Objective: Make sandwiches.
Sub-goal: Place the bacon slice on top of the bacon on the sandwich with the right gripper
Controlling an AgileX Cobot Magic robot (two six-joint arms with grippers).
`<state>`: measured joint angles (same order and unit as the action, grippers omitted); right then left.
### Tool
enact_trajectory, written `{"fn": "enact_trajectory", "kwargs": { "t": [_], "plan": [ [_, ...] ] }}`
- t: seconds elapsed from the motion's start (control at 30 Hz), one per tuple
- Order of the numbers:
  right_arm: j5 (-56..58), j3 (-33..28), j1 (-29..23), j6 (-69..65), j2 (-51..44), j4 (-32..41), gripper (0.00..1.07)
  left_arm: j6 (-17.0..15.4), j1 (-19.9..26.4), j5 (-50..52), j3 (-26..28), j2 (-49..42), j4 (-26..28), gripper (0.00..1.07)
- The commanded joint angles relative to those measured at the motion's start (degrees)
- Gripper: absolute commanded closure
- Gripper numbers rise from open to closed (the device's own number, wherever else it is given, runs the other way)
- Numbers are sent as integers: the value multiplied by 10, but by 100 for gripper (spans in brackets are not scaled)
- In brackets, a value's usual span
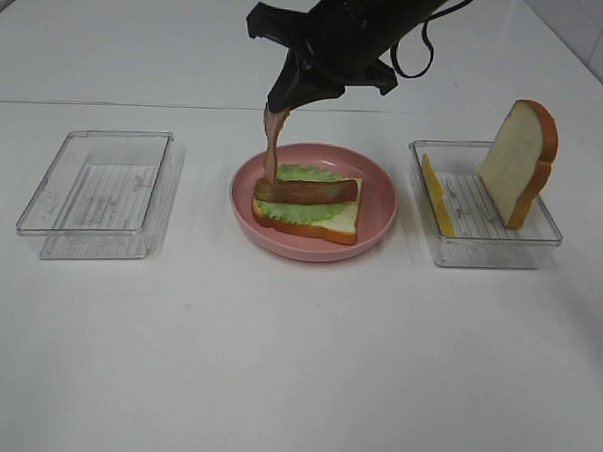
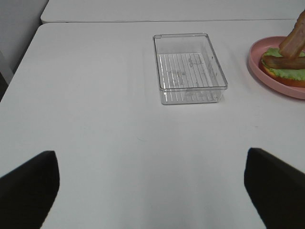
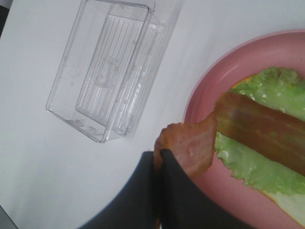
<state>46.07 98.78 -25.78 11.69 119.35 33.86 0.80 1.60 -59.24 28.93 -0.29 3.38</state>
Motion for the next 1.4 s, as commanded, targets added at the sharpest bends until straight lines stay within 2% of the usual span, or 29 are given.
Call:
{"fn": "enact_trajectory", "kwargs": {
  "t": [0.03, 0.33, 1.07, 1.4],
  "plan": [
    [-2, 7, 0, 12, 16, 2, 107, -3, -3, 0, -3, -11, 1, 9],
    [-15, 9, 0, 14, 44, -2, 107, -3, -3, 0, -3, -11, 1, 9],
    [-49, 9, 1, -66, 62, -201, 107, -3, -3, 0, -3, -11, 1, 9],
    [-62, 9, 1, -69, 63, -233, 107, -3, -3, 0, -3, -11, 1, 9]
  ]
}}
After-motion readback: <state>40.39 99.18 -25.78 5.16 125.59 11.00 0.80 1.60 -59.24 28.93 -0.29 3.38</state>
